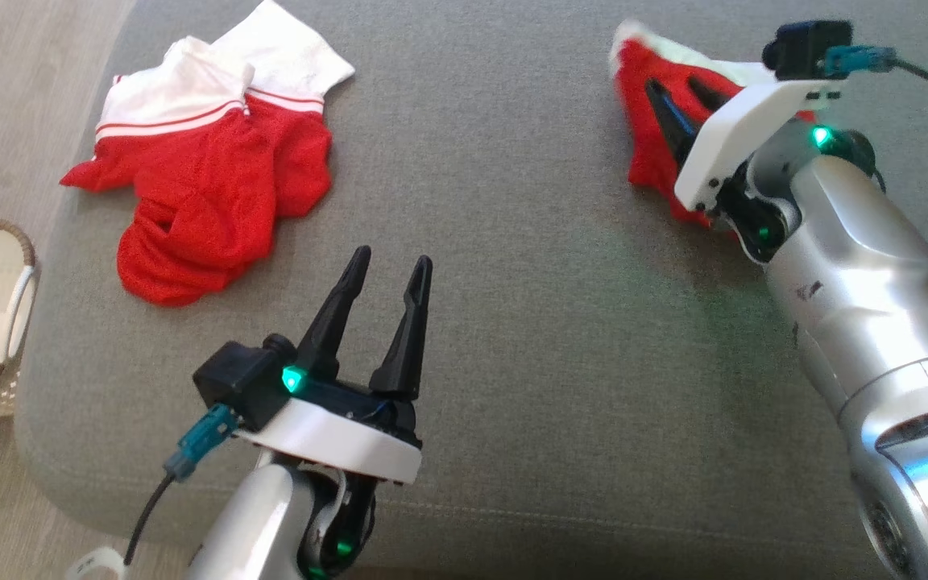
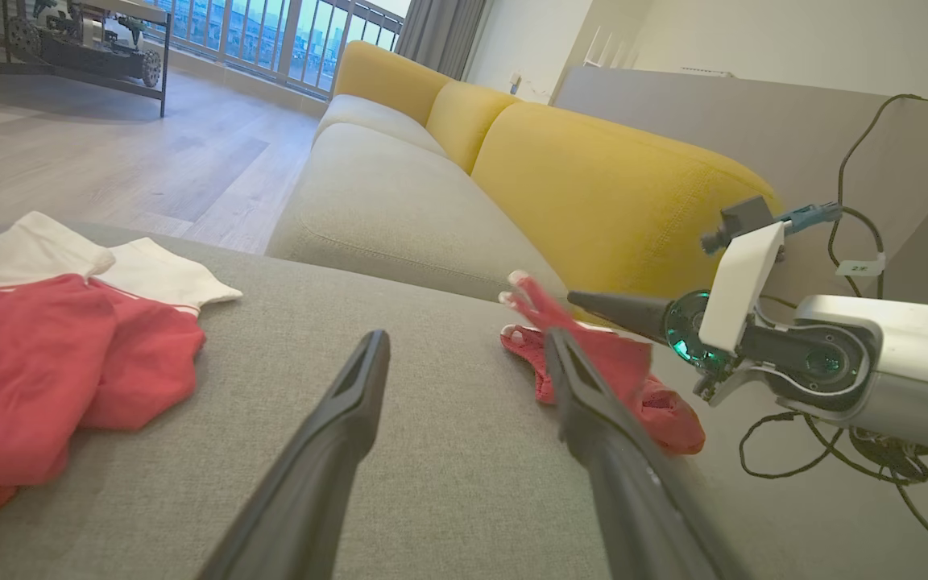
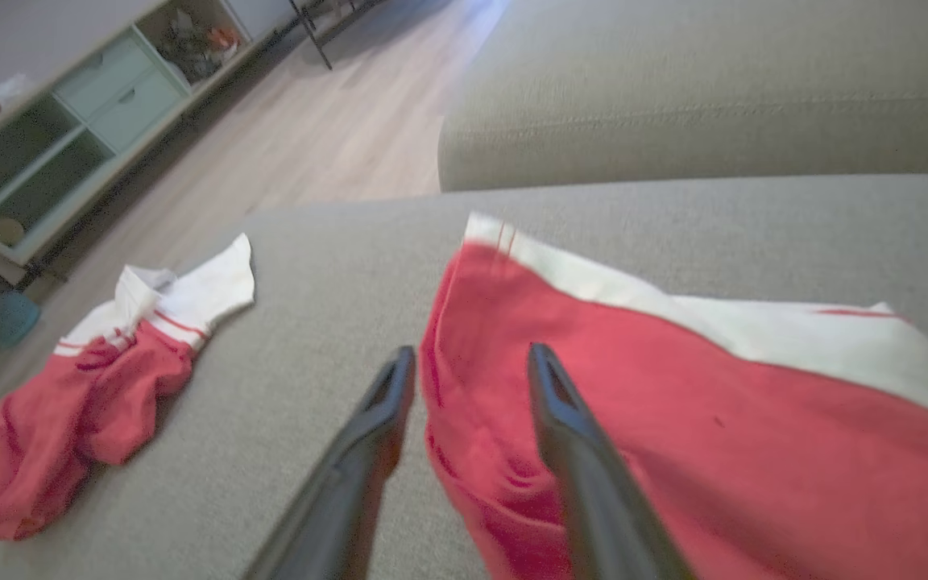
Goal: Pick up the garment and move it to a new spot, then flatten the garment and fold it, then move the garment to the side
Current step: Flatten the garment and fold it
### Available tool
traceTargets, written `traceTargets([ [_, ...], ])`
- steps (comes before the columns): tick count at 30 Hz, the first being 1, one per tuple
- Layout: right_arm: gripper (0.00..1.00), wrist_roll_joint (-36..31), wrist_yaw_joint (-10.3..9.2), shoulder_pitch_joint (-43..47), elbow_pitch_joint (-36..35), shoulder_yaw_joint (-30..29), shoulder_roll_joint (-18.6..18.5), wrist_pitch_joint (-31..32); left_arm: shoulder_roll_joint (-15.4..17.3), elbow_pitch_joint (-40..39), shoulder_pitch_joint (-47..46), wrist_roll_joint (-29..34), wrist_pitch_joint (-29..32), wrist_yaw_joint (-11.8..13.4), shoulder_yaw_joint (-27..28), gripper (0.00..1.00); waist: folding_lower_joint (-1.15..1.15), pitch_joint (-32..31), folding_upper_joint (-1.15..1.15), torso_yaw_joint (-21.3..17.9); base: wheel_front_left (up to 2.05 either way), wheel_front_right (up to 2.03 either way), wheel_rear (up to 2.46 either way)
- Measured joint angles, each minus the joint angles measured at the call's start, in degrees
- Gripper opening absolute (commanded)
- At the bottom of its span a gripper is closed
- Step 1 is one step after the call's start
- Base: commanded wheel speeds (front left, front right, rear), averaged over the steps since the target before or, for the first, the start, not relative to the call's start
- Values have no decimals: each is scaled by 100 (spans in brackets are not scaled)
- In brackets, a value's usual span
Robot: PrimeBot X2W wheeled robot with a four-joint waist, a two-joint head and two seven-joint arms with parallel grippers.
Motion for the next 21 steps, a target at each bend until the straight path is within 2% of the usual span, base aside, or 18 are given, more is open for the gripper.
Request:
traceTargets([
  [2, 100, 115, 0, -7, -119, 5, 1, -260, 0, -1, 2, 1, 0, 11, 15, 100, 0, -33, 0, -38, 0, 0, 0],
  [7, 100, -49, 0, -8, -211, -131, -42, -1074, 2, -162, 196, 81, 0, 320, 337, 100, 0, -153, 0, -202, 0, 0, 0],
  [9, 100, -297, 0, 1, -216, -204, -231, -1288, 3, -216, 318, 175, 0, 469, 489, 100, 0, -212, 0, -291, 0, 0, 0],
  [10, 100, -493, 0, 99, -300, -378, -495, -1411, 4, -269, 424, 268, 0, 590, 627, 100, 0, -268, 0, -388, 0, 0, 0],
  [13, 100, -665, 0, 580, -616, -742, -754, -1477, 7, -355, 553, 397, 0, 759, 792, 100, 0, -348, 0, -529, 0, 0, 0],
  [16, 100, -851, 0, 1375, -1500, -1129, -781, -1478, 15, -492, 670, 567, -1, 865, 937, 100, 0, -410, 0, -660, 0, 0, 0],
  [17, 100, -851, 0, 1375, -1500, -1129, -781, -1478, 15, -492, 670, 567, -1, 865, 937, 100, 0, -410, 0, -660, 0, 0, 0],
  [21, 100, -1382, -1, 2583, -3064, -1708, -628, -1478, 31, -625, 844, 784, 0, 979, 1098, 100, 0, -504, 0, -795, 0, 0, 0],
])
